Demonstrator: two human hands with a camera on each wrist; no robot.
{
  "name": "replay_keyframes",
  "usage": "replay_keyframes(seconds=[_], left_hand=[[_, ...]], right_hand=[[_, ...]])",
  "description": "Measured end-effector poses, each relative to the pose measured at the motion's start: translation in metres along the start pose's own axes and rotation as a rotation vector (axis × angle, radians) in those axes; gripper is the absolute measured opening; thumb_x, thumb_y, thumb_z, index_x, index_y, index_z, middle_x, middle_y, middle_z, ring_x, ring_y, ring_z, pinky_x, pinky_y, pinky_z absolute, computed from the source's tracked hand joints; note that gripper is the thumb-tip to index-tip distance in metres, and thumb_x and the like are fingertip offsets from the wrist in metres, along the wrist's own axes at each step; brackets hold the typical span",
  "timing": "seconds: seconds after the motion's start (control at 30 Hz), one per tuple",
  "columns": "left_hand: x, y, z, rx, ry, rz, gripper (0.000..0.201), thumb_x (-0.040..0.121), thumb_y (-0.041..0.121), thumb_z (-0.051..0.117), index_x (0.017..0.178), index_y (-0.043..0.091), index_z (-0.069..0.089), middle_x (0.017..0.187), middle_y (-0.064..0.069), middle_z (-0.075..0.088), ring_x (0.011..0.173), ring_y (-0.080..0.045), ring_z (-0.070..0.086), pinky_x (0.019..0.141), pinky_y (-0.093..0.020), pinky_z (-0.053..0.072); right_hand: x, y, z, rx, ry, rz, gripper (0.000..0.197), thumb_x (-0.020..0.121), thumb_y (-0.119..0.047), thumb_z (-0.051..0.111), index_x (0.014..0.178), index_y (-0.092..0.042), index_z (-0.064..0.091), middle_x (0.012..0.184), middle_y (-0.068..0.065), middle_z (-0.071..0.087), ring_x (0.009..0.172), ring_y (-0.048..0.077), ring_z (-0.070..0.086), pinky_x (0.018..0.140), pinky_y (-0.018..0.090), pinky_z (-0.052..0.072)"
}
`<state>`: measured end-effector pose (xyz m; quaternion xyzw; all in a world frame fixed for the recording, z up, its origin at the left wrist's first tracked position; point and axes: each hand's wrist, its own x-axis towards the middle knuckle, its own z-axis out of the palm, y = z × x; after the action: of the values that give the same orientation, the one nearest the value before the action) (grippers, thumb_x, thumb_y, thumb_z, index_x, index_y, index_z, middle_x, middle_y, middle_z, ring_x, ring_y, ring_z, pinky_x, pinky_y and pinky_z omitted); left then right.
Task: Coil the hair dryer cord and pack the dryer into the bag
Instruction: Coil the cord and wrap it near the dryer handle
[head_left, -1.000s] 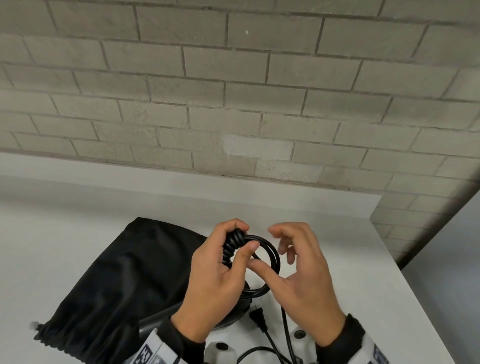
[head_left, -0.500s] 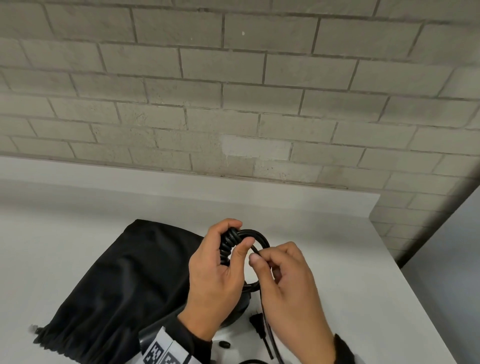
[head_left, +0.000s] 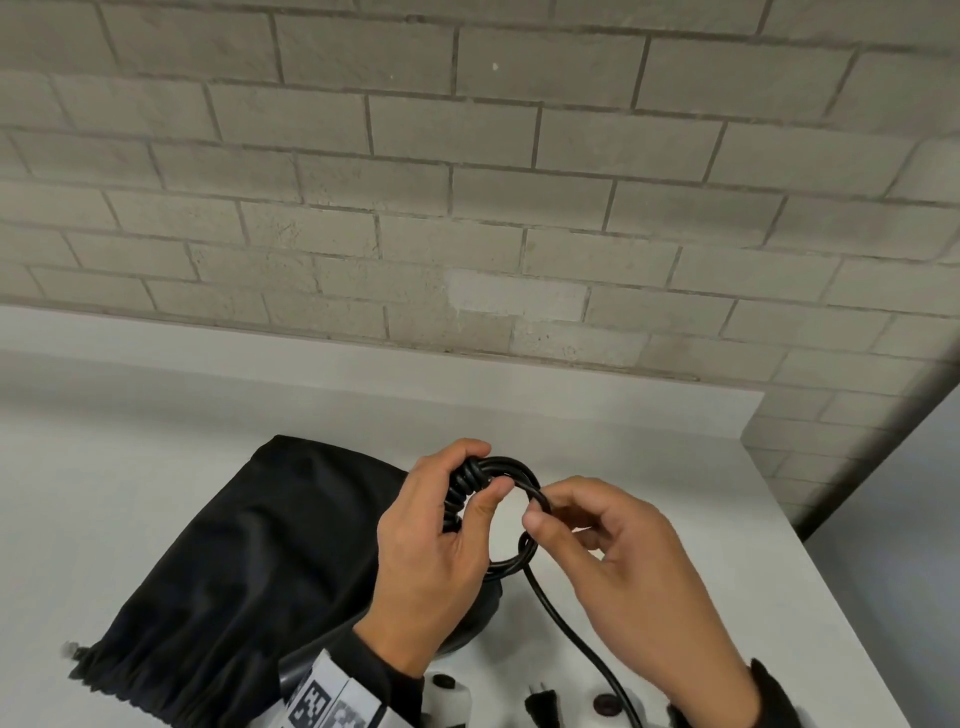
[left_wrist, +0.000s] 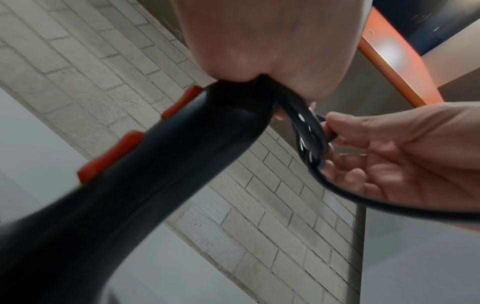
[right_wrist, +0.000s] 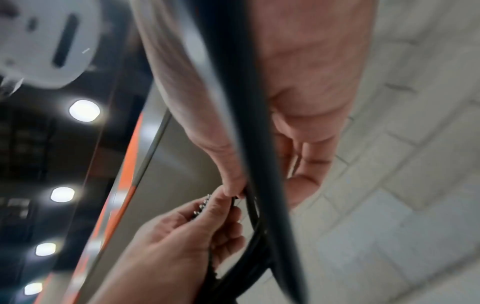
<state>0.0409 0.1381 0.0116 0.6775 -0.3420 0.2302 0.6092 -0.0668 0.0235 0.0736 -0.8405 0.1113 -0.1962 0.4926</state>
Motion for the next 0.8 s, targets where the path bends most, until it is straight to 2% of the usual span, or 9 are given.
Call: replay_keyframes(seconds=[0.07, 0.13, 0.2, 0.27, 0.4, 0.57, 0.67, 0.73, 0.8], left_hand=[[-0.001, 0.000, 0.002, 0.004, 0.015, 0.011, 0.027, 0.091, 0.031, 0.062, 0.113, 0.015, 0.062, 0.096, 0.002, 0.067, 0.090, -0.004, 0.065, 0.079, -0.015, 0.051], [-0.001, 0.000, 0.003, 0.007, 0.028, 0.024, 0.028, 0.092, 0.035, 0.061, 0.114, 0.017, 0.061, 0.096, 0.002, 0.067, 0.090, -0.004, 0.065, 0.080, -0.013, 0.050], [0.000, 0.000, 0.004, 0.026, 0.040, 0.038, 0.028, 0.094, 0.038, 0.059, 0.115, 0.020, 0.059, 0.096, 0.002, 0.066, 0.090, -0.003, 0.064, 0.080, -0.012, 0.049], [0.001, -0.001, 0.004, 0.035, 0.042, 0.046, 0.026, 0.092, 0.034, 0.061, 0.114, 0.021, 0.058, 0.094, 0.003, 0.066, 0.088, -0.003, 0.063, 0.079, -0.012, 0.048], [0.004, -0.003, 0.002, 0.008, 0.031, -0.001, 0.024, 0.090, 0.032, 0.061, 0.113, 0.025, 0.059, 0.093, 0.005, 0.067, 0.085, -0.006, 0.065, 0.076, -0.016, 0.051], [0.008, -0.005, -0.004, -0.052, -0.014, -0.054, 0.024, 0.090, 0.034, 0.062, 0.110, 0.022, 0.062, 0.092, 0.008, 0.068, 0.084, -0.010, 0.068, 0.076, -0.020, 0.052], [0.009, -0.007, -0.008, -0.074, -0.035, -0.070, 0.023, 0.090, 0.037, 0.062, 0.109, 0.026, 0.062, 0.088, 0.011, 0.068, 0.075, -0.006, 0.066, 0.071, -0.018, 0.051], [0.010, -0.007, -0.010, -0.085, -0.064, -0.089, 0.021, 0.089, 0.040, 0.062, 0.108, 0.032, 0.061, 0.087, 0.013, 0.067, 0.069, -0.003, 0.064, 0.067, -0.017, 0.050], [0.011, -0.005, -0.010, -0.089, -0.081, -0.083, 0.020, 0.088, 0.038, 0.063, 0.108, 0.036, 0.059, 0.090, 0.014, 0.067, 0.072, -0.004, 0.065, 0.068, -0.016, 0.049]], right_hand=[[-0.003, 0.001, 0.004, -0.123, 0.086, -0.058, 0.008, 0.089, -0.031, 0.064, 0.085, -0.032, 0.071, 0.082, -0.014, 0.070, 0.081, 0.004, 0.065, 0.068, 0.015, 0.048], [-0.003, 0.002, 0.006, -0.094, 0.125, -0.060, 0.009, 0.089, -0.029, 0.066, 0.083, -0.032, 0.072, 0.076, -0.015, 0.070, 0.074, 0.005, 0.065, 0.065, 0.014, 0.049], [-0.003, 0.002, 0.006, 0.034, 0.104, -0.006, 0.010, 0.087, -0.025, 0.068, 0.082, -0.029, 0.074, 0.069, -0.012, 0.069, 0.065, 0.005, 0.064, 0.061, 0.014, 0.050], [-0.001, 0.002, 0.004, 0.215, 0.060, 0.075, 0.007, 0.085, -0.022, 0.070, 0.082, -0.023, 0.076, 0.067, -0.003, 0.071, 0.058, 0.006, 0.064, 0.058, 0.014, 0.049], [0.003, 0.005, 0.009, 0.540, -0.015, 0.208, 0.019, 0.079, -0.022, 0.073, 0.091, -0.007, 0.075, 0.075, 0.015, 0.073, 0.063, 0.019, 0.066, 0.063, 0.022, 0.054], [0.006, 0.010, 0.012, 0.779, -0.155, 0.198, 0.027, 0.078, -0.032, 0.075, 0.085, -0.006, 0.074, 0.070, 0.014, 0.061, 0.057, 0.016, 0.055, 0.057, 0.024, 0.049], [0.009, 0.016, 0.010, 0.652, -0.209, 0.065, 0.021, 0.086, -0.027, 0.071, 0.087, -0.006, 0.072, 0.068, 0.011, 0.061, 0.054, 0.018, 0.056, 0.057, 0.026, 0.049], [0.012, 0.021, 0.008, 0.426, -0.190, -0.069, 0.008, 0.084, -0.021, 0.071, 0.089, -0.014, 0.072, 0.070, 0.003, 0.067, 0.057, 0.017, 0.061, 0.060, 0.028, 0.052], [0.015, 0.028, 0.005, 0.166, -0.151, -0.234, 0.010, 0.082, -0.024, 0.076, 0.091, -0.023, 0.072, 0.074, -0.002, 0.069, 0.063, 0.013, 0.063, 0.062, 0.030, 0.053]])
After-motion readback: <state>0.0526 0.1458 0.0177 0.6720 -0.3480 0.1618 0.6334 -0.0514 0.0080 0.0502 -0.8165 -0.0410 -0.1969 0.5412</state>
